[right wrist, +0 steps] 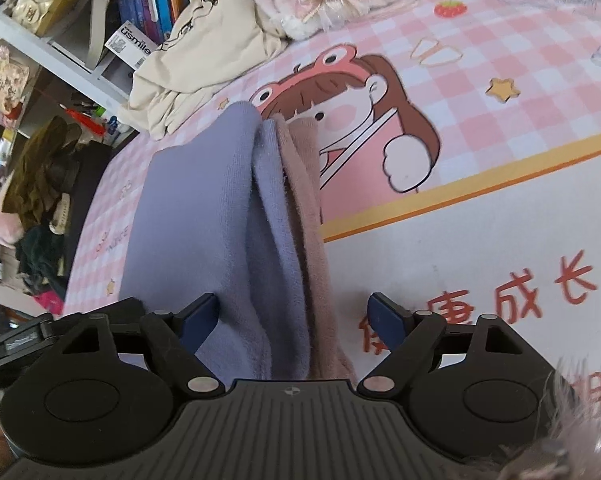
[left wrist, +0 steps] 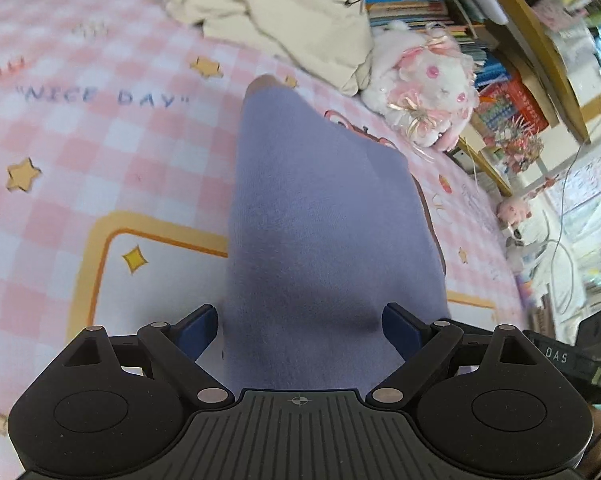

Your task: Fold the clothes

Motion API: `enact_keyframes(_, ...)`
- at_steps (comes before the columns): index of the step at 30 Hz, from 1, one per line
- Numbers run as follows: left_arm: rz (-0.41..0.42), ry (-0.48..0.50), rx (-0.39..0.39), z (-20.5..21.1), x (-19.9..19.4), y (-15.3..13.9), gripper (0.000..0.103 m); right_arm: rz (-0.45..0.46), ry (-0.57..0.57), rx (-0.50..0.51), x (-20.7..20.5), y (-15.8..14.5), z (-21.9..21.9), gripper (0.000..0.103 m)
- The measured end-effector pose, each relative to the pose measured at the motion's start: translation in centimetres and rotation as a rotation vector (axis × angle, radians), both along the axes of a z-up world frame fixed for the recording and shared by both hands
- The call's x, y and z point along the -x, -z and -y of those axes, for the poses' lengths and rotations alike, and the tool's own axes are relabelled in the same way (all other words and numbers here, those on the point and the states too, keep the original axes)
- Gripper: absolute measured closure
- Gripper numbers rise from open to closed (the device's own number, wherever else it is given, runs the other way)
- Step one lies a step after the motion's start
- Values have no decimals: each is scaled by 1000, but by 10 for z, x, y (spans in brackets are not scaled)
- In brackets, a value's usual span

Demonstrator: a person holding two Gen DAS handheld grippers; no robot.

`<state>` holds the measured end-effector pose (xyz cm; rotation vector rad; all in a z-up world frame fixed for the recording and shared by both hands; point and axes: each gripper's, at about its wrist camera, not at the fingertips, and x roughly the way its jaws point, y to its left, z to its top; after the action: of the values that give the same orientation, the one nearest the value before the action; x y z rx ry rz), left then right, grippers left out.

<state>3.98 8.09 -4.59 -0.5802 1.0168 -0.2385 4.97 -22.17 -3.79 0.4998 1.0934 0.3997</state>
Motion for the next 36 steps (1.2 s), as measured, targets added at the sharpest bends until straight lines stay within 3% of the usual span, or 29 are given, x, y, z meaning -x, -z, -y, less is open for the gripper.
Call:
enact_keyframes(3,-3,-4,58,-5,-6,5,13,-9,-3,-39,-6,2,-2,28)
enact_keyframes(4,-6,-5,77,-7,-8,6,13,-20,-5,-54,-8,3,-4,38)
enact_keyframes(6,-10,2,96,-7,-11,7,17,-36,0,-60,-9,4,-7,43)
enact_keyframes(9,-5,26,54,-5,-12,5,27,-10,-24,-1,-5,-2,-17,53)
enact_keyframes(16,12,65,-53,4,-5,-9,34,136,-69,178,24,-26,-44,68)
enact_keyframes(18,13,97,-94,10,0,-17,34,150,-103,213,31,-31,-50,69)
enact_keyframes(21,-10,148,-125,13,11,-21,33,73,-170,205,35,-28,-48,69)
enact_keyframes(27,-87,140,-19,-1,15,-5,26,-80,-123,86,32,-11,-25,47)
enact_keyframes(31,-78,151,8,-1,10,-1,22,-124,-83,12,25,-2,-20,42)
enact_keyframes(33,-71,145,22,1,8,0,23,-123,-84,-3,24,-2,-21,43)
enact_keyframes(35,-69,128,39,0,8,1,23,-113,-88,4,24,-2,-24,54)
enact_keyframes(36,-66,123,27,1,10,0,31,-105,-92,12,24,-3,-26,55)
